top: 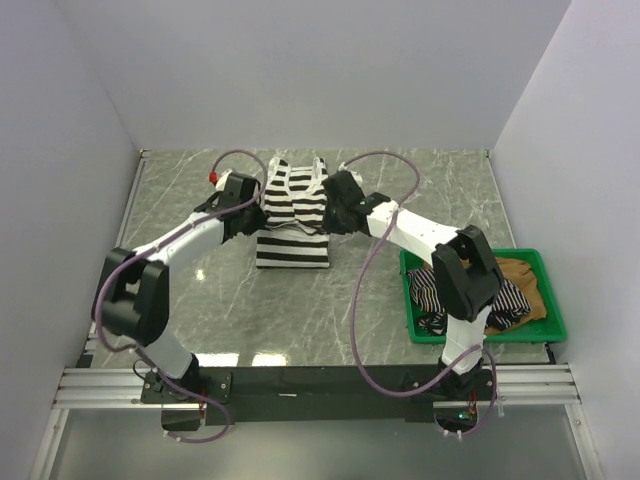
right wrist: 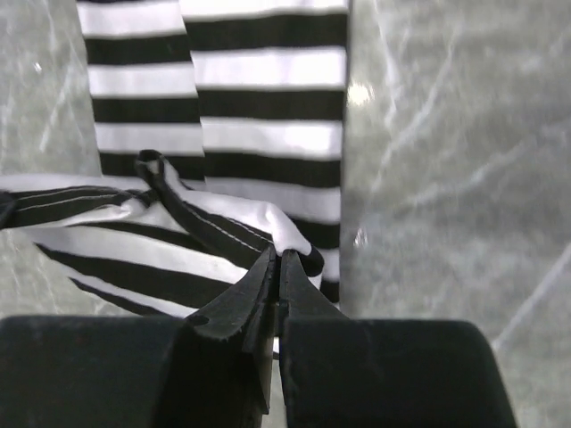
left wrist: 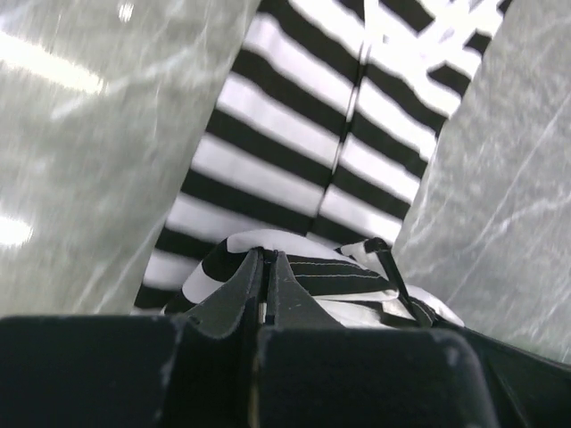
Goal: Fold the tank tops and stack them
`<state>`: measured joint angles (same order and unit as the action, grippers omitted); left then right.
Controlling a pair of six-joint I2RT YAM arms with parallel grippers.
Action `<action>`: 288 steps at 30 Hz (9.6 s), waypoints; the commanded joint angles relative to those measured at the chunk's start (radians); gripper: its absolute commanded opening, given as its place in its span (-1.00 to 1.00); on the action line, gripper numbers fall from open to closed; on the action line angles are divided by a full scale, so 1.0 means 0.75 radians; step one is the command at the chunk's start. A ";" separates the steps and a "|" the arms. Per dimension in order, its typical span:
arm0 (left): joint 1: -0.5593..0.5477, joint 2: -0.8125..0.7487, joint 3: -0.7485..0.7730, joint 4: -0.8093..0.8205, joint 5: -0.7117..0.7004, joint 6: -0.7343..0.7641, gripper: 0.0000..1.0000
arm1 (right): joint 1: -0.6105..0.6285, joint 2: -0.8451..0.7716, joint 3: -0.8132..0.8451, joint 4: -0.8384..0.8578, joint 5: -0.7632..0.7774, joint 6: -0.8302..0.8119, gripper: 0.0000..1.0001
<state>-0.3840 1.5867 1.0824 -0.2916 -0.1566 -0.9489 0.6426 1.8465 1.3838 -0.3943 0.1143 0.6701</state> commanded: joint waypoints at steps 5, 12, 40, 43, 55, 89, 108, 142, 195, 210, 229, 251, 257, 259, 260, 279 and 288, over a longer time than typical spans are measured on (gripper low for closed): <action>0.070 0.236 0.262 0.033 0.129 0.112 -0.99 | -0.092 0.172 0.288 -0.049 -0.126 -0.090 -1.00; 0.103 0.369 0.365 0.041 0.174 0.114 -0.99 | -0.129 0.315 0.437 -0.082 -0.175 -0.110 -1.00; 0.052 0.144 -0.085 0.221 0.274 -0.011 -0.63 | -0.065 0.154 0.108 0.041 -0.099 -0.051 -0.10; 0.046 0.177 -0.140 0.243 0.274 -0.046 -0.72 | -0.067 0.207 0.108 0.047 -0.118 -0.047 -0.14; 0.039 0.171 -0.304 0.311 0.311 -0.089 -0.71 | -0.082 0.254 0.057 0.010 -0.069 -0.057 -0.18; 0.095 -0.040 -0.367 0.184 0.315 0.052 0.02 | -0.057 -0.045 -0.372 0.250 -0.232 0.156 -0.10; 0.095 -0.003 -0.439 0.180 0.264 0.026 -0.11 | -0.014 0.023 -0.401 0.268 -0.224 0.180 -0.18; 0.015 0.026 -0.482 0.172 0.215 0.030 -0.99 | 0.014 -0.036 -0.448 0.223 -0.095 0.056 -1.00; 0.207 0.704 0.829 0.192 0.528 0.061 -0.99 | -0.394 0.444 0.646 -0.057 -0.529 -0.012 -1.00; 0.222 0.859 0.979 0.473 0.649 0.028 0.13 | -0.507 0.424 0.462 0.182 -0.541 0.082 -0.32; 0.103 0.780 0.751 0.346 0.393 0.048 -0.68 | -0.227 0.430 0.589 0.051 -0.113 -0.102 -0.07; 0.152 0.756 0.796 0.152 0.231 0.181 0.12 | -0.345 0.657 0.791 -0.153 -0.185 -0.155 -0.06; 0.199 0.668 0.764 0.004 0.280 0.310 0.32 | -0.348 0.651 0.781 -0.153 -0.197 -0.184 -0.03; 0.215 0.652 0.745 -0.008 0.339 0.332 0.37 | -0.348 0.659 0.787 -0.162 -0.207 -0.184 -0.03; 0.221 0.656 0.741 -0.010 0.370 0.341 0.39 | -0.348 0.661 0.785 -0.162 -0.210 -0.184 -0.03; 0.232 0.936 1.001 -0.341 0.591 0.633 0.41 | -0.341 0.469 0.579 -0.065 -0.269 -0.192 0.18; 0.191 1.142 1.273 -0.568 0.456 0.774 0.34 | -0.339 0.448 0.554 -0.053 -0.287 -0.186 0.18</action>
<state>-0.2226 2.3676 1.9724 -0.6128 0.2630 -0.4473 0.3817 2.2681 1.8004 -0.4583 -0.0910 0.5331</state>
